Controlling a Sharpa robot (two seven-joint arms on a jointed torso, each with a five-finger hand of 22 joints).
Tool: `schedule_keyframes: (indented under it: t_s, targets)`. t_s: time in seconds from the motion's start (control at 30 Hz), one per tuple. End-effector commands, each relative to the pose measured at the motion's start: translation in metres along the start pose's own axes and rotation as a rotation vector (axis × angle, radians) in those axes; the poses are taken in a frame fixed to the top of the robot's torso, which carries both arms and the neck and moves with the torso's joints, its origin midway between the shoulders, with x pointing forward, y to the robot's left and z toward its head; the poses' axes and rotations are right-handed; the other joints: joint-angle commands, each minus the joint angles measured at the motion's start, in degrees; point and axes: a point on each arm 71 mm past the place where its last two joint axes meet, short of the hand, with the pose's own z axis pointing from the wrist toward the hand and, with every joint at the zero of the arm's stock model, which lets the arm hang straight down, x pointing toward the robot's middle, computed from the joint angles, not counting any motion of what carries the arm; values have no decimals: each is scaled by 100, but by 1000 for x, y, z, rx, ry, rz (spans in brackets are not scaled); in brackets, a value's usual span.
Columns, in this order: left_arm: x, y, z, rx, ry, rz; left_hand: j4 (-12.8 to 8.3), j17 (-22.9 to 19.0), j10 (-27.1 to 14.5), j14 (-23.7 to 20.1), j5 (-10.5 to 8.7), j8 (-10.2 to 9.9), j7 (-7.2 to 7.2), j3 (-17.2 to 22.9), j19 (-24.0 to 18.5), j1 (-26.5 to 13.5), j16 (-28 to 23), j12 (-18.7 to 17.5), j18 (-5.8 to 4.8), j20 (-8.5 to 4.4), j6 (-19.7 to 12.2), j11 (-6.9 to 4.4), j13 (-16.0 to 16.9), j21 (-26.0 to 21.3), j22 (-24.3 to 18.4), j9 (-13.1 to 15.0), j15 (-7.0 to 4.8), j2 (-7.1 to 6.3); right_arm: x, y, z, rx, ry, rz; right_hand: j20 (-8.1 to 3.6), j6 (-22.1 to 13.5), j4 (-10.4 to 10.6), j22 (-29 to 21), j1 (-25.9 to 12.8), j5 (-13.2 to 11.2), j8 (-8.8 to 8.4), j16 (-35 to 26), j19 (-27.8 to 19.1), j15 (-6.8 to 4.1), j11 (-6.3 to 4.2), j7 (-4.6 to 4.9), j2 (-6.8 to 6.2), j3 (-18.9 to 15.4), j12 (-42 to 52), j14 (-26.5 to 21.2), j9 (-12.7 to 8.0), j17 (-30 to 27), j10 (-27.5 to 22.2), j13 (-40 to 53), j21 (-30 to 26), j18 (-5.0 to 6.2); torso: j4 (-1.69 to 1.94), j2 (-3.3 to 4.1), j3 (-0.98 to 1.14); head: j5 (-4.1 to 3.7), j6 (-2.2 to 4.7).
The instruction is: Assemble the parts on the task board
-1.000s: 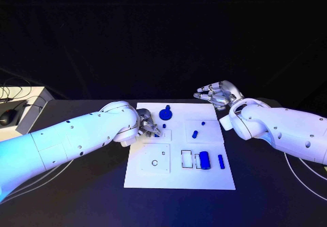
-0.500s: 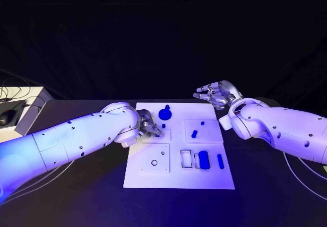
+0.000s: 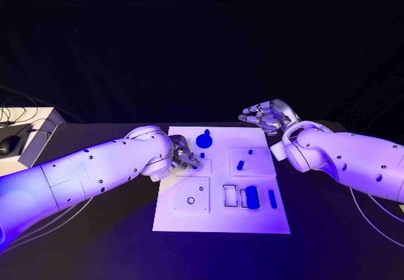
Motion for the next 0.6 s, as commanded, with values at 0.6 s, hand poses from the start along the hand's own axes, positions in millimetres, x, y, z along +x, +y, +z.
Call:
schedule_keyframes:
  t_s: [0.6]
  targets:
    - [0,-2,1,13,-3,-34,885,-217,-366,-41,-15,-770,210,-1220,-89,655,-224,210,58,92,-115,87,26,-296,-66,-1641,76,41,1,0,0,-9,15,-5,-30,2,-14,1167,-2,1,10,-7,452,-37,-30,37,53,-19,14,13,10,-2,-21,1,-27,-9,8,-7,-4,-25,-3]
